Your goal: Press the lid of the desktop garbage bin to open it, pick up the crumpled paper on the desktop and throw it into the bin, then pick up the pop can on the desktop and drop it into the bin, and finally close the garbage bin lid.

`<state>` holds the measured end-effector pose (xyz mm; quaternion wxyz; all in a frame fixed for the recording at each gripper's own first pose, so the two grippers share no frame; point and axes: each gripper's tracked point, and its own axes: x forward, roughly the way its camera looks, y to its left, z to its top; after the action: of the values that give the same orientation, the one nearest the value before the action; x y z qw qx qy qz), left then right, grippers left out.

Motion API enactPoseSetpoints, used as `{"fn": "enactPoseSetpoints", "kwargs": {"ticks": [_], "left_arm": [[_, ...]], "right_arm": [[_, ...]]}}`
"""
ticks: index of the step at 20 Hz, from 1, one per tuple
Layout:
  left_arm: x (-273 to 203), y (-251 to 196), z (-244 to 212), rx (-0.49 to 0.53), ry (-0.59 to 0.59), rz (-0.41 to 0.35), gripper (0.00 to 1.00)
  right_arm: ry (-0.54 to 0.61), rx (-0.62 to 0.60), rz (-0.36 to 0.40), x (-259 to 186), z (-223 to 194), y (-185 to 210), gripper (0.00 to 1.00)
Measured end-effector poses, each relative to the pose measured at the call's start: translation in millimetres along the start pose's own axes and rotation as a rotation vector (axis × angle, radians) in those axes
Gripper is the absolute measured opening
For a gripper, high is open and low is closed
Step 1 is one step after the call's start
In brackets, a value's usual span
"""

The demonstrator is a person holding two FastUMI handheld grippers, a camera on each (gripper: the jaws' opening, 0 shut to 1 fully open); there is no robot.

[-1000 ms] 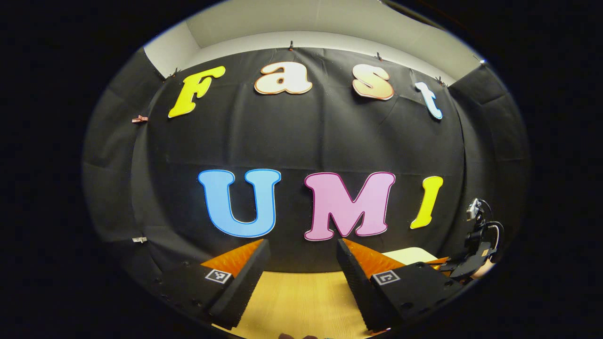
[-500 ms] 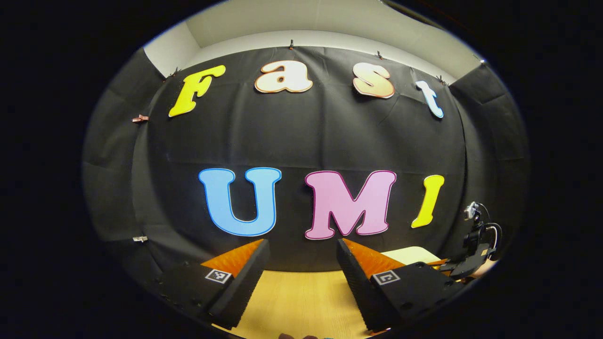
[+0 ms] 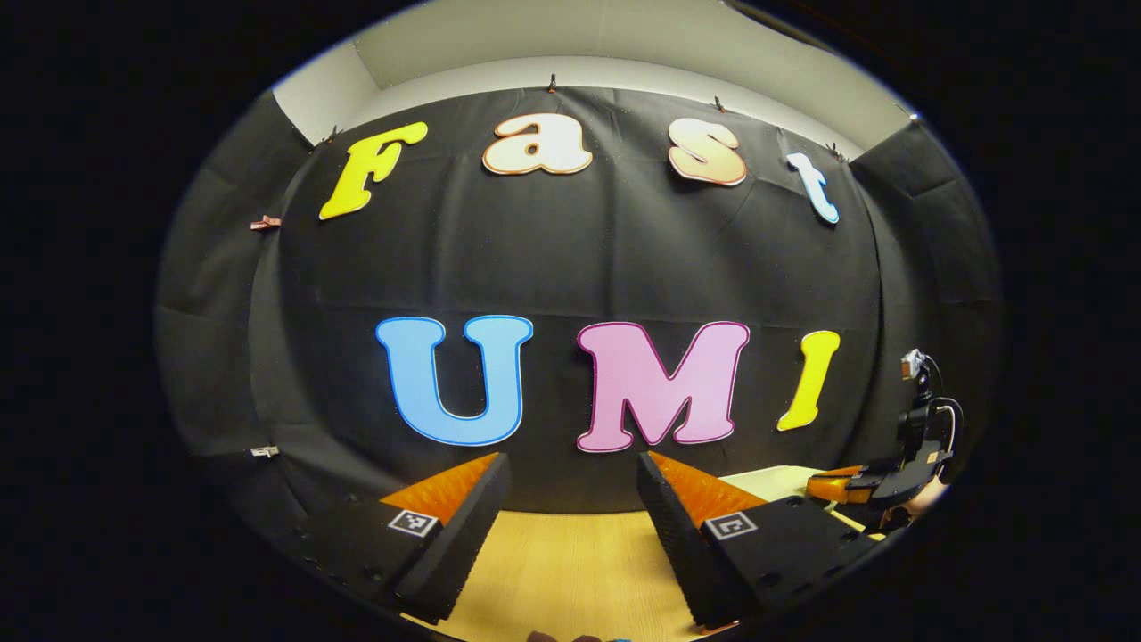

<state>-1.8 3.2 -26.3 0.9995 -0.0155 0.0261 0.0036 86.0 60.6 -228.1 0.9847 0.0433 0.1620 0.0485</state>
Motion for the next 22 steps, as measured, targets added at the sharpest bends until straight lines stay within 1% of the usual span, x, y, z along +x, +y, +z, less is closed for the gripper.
{"fn": "enactPoseSetpoints", "kwargs": {"ticks": [5,8,10,11,12,13,14,15,16,17,19,20,21,22], "left_arm": [[2,-3,-4,-0.007,0.008,-0.013,0.93],[3,-10,-6,-0.029,0.010,-0.045,0.93],[6,-11,-12,-0.035,0.025,-0.053,0.93],[7,-13,-17,-0.035,0.036,-0.059,0.93],[8,-14,-22,-0.032,0.050,-0.065,0.93],[9,-15,-30,-0.028,0.064,-0.072,0.93],[11,-17,-38,-0.028,0.082,-0.084,0.93],[12,-22,-48,-0.034,0.101,-0.107,0.93],[12,-25,-57,-0.041,0.118,-0.124,0.93],[12,-29,-68,-0.045,0.131,-0.141,0.93],[12,-35,-93,-0.049,0.178,-0.171,0.93],[12,-37,-106,-0.041,0.204,-0.186,0.94],[12,-40,-123,-0.025,0.232,-0.199,0.94],[11,-43,-136,-0.012,0.251,-0.220,0.94]], "right_arm": [[-0.035,-0.013,-0.009,-9,12,0,0.06],[-0.063,-0.030,0.008,-15,22,4,0.06],[-0.074,-0.040,0.006,-18,26,3,0.11],[-0.083,-0.047,0.010,-21,29,4,0.16],[-0.096,-0.056,0.013,-24,33,6,0.18],[-0.104,-0.070,0.014,-27,35,7,0.26],[-0.109,-0.083,0.015,-30,35,8,0.28],[-0.110,-0.093,0.029,-32,36,11,0.38],[-0.106,-0.101,0.038,-34,35,14,0.43],[-0.098,-0.105,0.049,-38,33,17,0.55],[-0.086,-0.114,0.060,-43,31,21,0.73],[-0.086,-0.119,0.061,-47,31,23,0.75],[-0.088,-0.124,0.061,-51,31,25,0.82],[-0.091,-0.131,0.061,-53,30,26,0.87]]}}
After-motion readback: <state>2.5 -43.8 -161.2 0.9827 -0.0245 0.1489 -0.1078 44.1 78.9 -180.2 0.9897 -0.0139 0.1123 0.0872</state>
